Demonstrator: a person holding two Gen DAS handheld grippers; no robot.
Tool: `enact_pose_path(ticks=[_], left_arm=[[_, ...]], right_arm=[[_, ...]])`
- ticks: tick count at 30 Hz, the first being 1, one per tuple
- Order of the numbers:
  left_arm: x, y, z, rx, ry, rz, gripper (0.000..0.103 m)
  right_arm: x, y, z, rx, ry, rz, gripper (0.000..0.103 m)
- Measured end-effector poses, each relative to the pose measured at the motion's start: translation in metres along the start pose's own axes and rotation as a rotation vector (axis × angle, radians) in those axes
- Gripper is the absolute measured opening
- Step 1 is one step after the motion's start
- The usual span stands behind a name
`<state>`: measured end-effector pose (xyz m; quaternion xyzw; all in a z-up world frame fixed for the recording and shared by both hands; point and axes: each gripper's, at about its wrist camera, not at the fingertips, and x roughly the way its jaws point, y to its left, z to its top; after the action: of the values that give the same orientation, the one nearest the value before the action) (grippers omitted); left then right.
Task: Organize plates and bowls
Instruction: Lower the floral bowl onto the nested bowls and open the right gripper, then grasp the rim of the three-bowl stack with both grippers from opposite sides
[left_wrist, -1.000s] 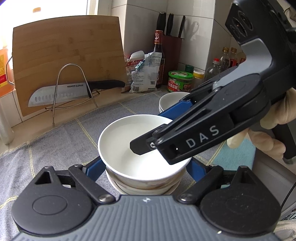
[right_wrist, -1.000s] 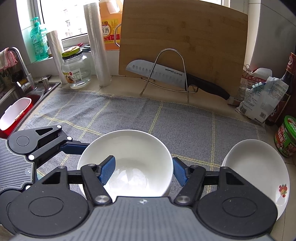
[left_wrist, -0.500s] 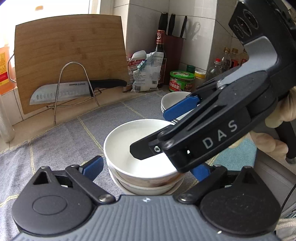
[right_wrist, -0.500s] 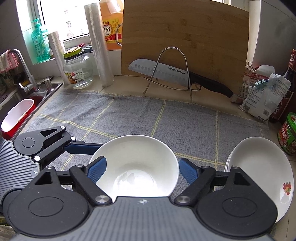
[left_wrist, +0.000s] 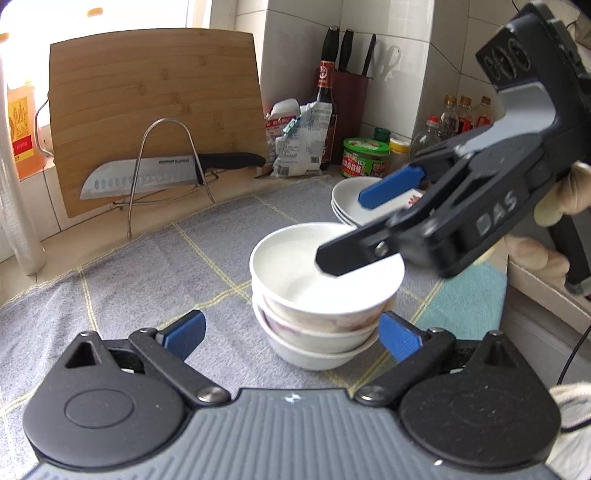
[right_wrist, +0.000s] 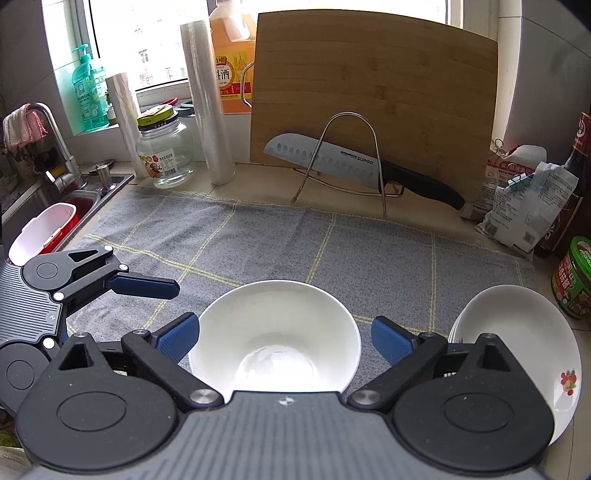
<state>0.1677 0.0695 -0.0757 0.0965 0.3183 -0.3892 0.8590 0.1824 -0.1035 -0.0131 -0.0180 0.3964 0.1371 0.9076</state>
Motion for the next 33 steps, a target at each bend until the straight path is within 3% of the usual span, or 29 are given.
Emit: enact_pose_path(ticks=[9,20,27,33], left_arm=[[0.019,0.011,-0.02,0.042,0.112,-0.067,0.1],[0.034,0.013,-0.026,0.101,0.134,-0.112,0.1],[0.044,0.005,-0.031,0.088,0.193,-0.109,0.1],[0.052,-0.005,-0.027,0.018,0.209,-0.042,0.099]], right_arm=[[-0.021,0.007,-0.009,0.023,-0.021,-0.023,0.103],[-0.044,0.015,-0.039,0.034,-0.008,-0.074,0.103],[-0.006,-0.005,-0.066,-0.007,0.1,-0.077,0.103],[0.031,-0.026,-0.08,-0.09,0.16,-0.017,0.103]])
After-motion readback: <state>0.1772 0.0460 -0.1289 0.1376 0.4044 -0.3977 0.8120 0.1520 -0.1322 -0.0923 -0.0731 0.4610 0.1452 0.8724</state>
